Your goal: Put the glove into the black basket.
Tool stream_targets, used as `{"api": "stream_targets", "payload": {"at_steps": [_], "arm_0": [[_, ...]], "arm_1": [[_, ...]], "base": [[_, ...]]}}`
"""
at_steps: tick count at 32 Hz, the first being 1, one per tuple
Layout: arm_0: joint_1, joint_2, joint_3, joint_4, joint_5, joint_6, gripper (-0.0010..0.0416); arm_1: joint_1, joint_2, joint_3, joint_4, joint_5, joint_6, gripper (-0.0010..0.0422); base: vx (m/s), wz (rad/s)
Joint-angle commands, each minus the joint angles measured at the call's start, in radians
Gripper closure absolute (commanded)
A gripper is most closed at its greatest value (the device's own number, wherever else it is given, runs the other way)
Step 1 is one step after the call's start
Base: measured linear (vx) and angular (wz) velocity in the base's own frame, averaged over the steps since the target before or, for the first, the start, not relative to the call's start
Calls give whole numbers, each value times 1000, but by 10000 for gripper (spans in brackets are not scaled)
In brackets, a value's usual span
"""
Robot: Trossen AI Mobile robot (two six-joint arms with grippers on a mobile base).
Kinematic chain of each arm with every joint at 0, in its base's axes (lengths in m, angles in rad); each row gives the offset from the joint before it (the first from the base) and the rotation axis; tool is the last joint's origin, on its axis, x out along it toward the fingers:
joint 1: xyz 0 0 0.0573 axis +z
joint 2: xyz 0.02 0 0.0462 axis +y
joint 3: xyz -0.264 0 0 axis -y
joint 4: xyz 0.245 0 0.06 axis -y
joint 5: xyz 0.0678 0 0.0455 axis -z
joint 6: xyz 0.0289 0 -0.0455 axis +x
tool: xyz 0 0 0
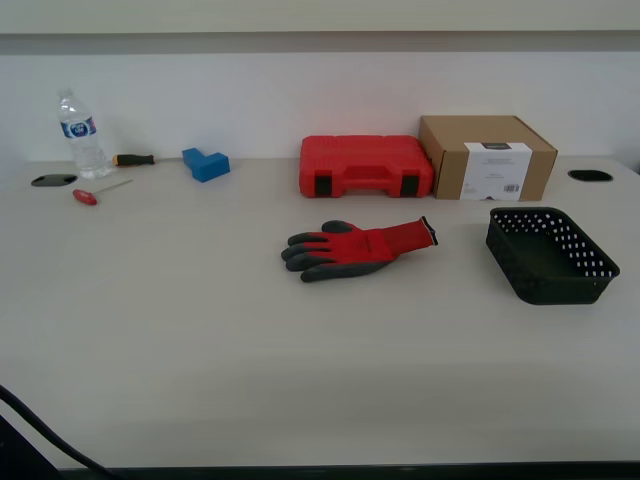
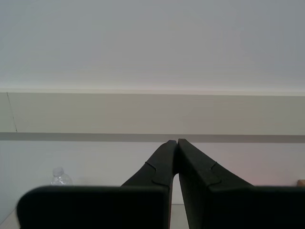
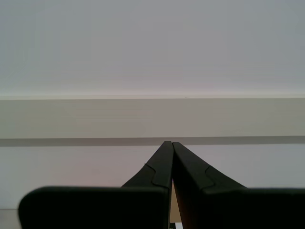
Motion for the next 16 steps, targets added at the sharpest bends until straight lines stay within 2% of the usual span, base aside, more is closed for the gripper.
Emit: {"api": "stream_targets", "payload": {"at_steps": [1, 16], "arm_0": [[1, 0, 1, 3, 0, 2, 405], [1, 0, 1, 3, 0, 2, 405]], "arm_1": [[0, 0, 1, 3, -1, 0, 412], [0, 0, 1, 3, -1, 0, 412]], "base": [[0, 0], [0, 0]]}}
